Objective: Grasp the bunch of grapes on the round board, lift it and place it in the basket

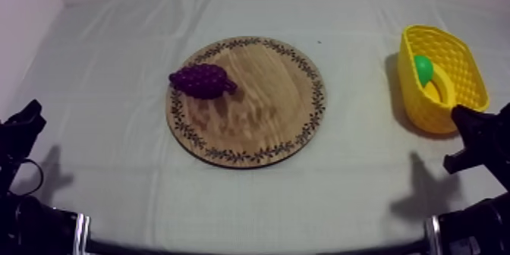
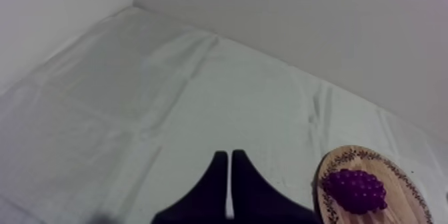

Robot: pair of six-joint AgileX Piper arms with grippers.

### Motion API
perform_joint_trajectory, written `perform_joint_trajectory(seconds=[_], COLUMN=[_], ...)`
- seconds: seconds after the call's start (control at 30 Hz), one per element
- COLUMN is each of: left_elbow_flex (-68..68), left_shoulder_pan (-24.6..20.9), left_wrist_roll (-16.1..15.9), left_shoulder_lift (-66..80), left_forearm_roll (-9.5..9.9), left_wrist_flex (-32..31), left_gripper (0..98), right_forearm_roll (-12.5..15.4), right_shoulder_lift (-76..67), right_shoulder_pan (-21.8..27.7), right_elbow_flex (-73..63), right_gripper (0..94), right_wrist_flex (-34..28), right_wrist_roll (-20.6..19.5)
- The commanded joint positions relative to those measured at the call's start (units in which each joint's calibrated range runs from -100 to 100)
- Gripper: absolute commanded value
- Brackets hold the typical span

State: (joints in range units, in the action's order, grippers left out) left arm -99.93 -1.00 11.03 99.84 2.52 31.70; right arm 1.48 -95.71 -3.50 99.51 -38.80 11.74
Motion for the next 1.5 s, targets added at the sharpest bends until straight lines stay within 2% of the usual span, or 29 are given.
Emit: perform_joint_trajectory(seconds=[0.0, 0.33, 0.53, 0.67, 0.73, 0.93, 1.07, 1.33, 1.47], left_elbow_flex=[0.04, 0.04, 0.04, 0.04, 0.04, 0.04, 0.04, 0.04, 0.04], left_shoulder_pan=[0.02, 0.02, 0.02, 0.02, 0.02, 0.02, 0.02, 0.02, 0.02], left_wrist_roll=[-0.01, -0.01, -0.01, -0.01, -0.01, -0.01, -0.01, -0.01, -0.01], left_shoulder_lift=[-0.02, -0.02, -0.02, -0.02, -0.02, -0.02, -0.02, -0.02, -0.02], left_forearm_roll=[-0.01, -0.01, -0.01, -0.01, -0.01, -0.01, -0.01, -0.01, -0.01], left_wrist_flex=[-0.01, -0.01, -0.01, -0.01, -0.01, -0.01, -0.01, -0.01, -0.01], left_gripper=[0.0, 0.0, 0.0, 0.0, 0.0, 0.0, 0.0, 0.0, 0.0], right_forearm_roll=[0.01, 0.01, 0.01, 0.04, 0.05, 0.07, 0.13, -3.55, -5.27], right_shoulder_lift=[-0.04, -0.04, -0.04, -0.04, -0.04, 0.03, 0.18, 8.96, 17.11], right_shoulder_pan=[-0.03, -1.08, -6.15, -10.36, -11.67, -12.19, -12.97, -13.85, -15.67], right_elbow_flex=[0.04, 0.04, 0.04, 0.04, 0.04, 0.04, -0.91, -7.37, -17.38], right_gripper=[0.2, 0.2, 0.2, 0.2, 0.2, 0.4, 0.6, 0.8, 0.8], right_wrist_flex=[0.01, 0.01, 0.01, 0.01, 0.01, 0.01, -0.32, 1.36, -1.93], right_wrist_roll=[0.00, 0.08, 0.26, -1.06, 0.13, 2.80, 1.80, -0.30, -1.03])
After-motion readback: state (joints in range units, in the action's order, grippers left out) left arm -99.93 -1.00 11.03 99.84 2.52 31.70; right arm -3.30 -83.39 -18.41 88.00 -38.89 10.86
